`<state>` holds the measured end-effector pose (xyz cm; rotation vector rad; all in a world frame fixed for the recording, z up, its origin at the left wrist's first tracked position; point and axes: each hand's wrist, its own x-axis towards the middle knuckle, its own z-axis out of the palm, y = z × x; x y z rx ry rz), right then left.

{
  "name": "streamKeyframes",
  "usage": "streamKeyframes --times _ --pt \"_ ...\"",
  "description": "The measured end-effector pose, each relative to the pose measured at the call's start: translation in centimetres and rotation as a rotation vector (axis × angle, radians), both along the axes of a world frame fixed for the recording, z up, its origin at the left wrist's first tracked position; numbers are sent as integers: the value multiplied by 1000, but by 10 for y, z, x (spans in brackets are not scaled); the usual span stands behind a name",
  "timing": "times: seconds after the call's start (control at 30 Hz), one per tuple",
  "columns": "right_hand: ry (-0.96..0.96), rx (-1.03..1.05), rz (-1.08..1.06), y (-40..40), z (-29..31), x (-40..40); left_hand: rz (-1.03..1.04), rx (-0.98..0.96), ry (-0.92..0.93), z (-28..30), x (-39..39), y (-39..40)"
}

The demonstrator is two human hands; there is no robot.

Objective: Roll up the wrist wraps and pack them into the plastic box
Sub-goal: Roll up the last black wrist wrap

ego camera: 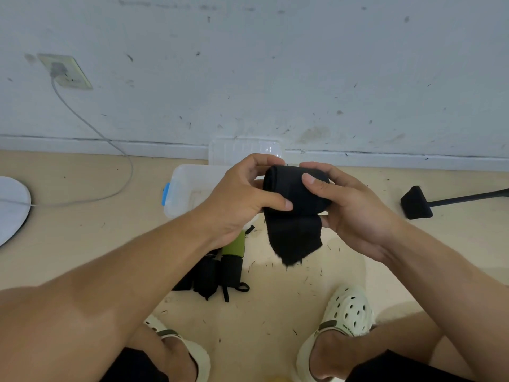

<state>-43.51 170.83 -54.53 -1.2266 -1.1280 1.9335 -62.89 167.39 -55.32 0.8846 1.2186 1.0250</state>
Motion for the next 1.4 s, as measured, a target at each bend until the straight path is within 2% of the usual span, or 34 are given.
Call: streamKeyframes --times 0.13,0.47,0.87,1.13,1.4 --pt "40 39 -23 1 3 2 -3 -75 -91 4 2 1" --pt "73 140 -54 0 1 3 -15 -224 -109 8 3 0" --pt "9 52 -22 -1 1 0 34 -137 -185 4 -1 4" --pt "-22 -101 23 0 0 2 -1 -42 -43 -1 0 -1" --pt "7 101 -44 0 -3 4 26 -253 -203 6 3 1"
